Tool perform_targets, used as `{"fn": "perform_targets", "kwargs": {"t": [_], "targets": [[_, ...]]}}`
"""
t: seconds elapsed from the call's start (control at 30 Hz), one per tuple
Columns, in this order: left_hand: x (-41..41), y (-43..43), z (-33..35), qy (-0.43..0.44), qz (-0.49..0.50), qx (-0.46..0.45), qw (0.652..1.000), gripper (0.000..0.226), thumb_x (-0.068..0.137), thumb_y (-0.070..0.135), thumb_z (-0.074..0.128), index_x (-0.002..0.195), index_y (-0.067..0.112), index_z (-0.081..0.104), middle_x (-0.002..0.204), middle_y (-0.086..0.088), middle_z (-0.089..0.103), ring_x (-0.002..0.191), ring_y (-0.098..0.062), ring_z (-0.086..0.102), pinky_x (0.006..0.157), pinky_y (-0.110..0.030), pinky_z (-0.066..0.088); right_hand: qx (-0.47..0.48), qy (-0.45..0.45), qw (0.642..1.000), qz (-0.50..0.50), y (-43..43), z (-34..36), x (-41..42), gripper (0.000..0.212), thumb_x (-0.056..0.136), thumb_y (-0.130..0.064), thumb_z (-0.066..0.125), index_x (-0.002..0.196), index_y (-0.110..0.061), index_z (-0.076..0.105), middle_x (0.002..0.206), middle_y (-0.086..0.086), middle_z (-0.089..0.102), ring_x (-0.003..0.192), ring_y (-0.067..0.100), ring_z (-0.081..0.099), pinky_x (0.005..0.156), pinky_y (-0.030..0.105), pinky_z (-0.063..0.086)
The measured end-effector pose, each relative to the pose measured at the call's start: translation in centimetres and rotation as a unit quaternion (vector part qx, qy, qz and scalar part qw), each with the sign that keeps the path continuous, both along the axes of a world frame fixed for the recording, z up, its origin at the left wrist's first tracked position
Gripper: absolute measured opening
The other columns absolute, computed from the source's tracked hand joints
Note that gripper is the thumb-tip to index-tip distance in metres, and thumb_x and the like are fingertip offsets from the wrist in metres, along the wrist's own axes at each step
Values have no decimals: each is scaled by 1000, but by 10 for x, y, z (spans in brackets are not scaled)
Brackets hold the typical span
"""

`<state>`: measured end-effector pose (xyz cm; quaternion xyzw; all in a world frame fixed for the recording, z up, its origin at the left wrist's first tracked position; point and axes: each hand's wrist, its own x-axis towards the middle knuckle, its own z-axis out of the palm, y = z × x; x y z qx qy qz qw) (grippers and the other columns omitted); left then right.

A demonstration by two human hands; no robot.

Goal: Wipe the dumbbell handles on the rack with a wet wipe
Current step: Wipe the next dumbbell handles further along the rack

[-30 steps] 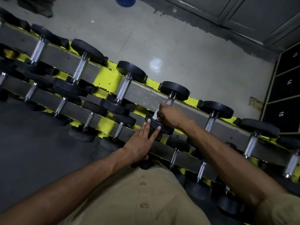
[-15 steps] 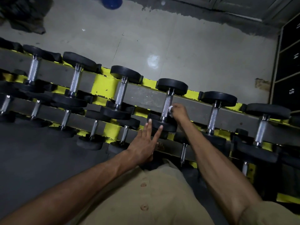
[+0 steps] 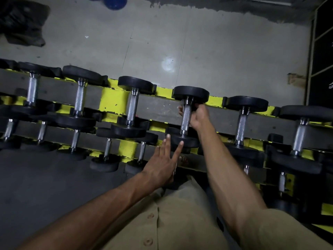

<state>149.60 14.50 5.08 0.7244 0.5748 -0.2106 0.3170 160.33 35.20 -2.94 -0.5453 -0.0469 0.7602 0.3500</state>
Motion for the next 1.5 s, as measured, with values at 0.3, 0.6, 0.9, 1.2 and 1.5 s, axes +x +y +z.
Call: {"fn": "perform_targets", "kwargs": {"t": [0.3, 0.6, 0.9, 1.2, 1.5], "targets": [[-1, 0, 1, 1, -1, -7, 1000, 127, 94, 35, 71, 156, 13, -37, 152, -40, -42, 155, -53, -16, 129, -56, 11, 38, -141, 985, 89, -20, 6, 4, 38, 104, -23, 34, 94, -6, 67, 81, 16, 72, 64, 26, 66, 65, 31, 55], [-3, 1, 2, 1, -8, -5, 1000, 127, 95, 35, 72, 156, 13, -37, 153, -40, -41, 156, -52, -15, 130, -56, 10, -10, -3, 1000, 19, -10, -6, 3, 46, 106, -31, 27, 114, -4, 64, 96, 18, 72, 70, 25, 70, 79, 43, 55], [-5, 1, 1, -7, -2, -1, 1000, 122, 97, 32, 67, 156, 15, -38, 152, -40, -42, 156, -52, -15, 130, -54, 9, 175, -377, 909, -23, -36, -2, -14, 14, 97, -15, 58, 88, -10, 68, 80, 4, 71, 71, 18, 62, 64, 29, 45], [-3, 1, 2, 3, -12, 3, 1000, 127, 93, 32, 72, 156, 12, -37, 151, -42, -41, 155, -53, -16, 129, -55, 10, 521, -648, 476, 287, -43, -1, 32, 30, 88, -5, 64, 117, -14, 63, 118, 3, 56, 103, 25, 54, 64, 34, 50], [-1, 0, 0, -3, 2, 6, 1000, 125, 93, 31, 71, 157, 14, -36, 155, -41, -38, 156, -53, -14, 129, -56, 11, 378, -591, 224, 677, -24, 50, -23, 24, 99, -19, 55, 118, -11, 67, 120, 7, 65, 97, 32, 69, 76, 41, 55]]}}
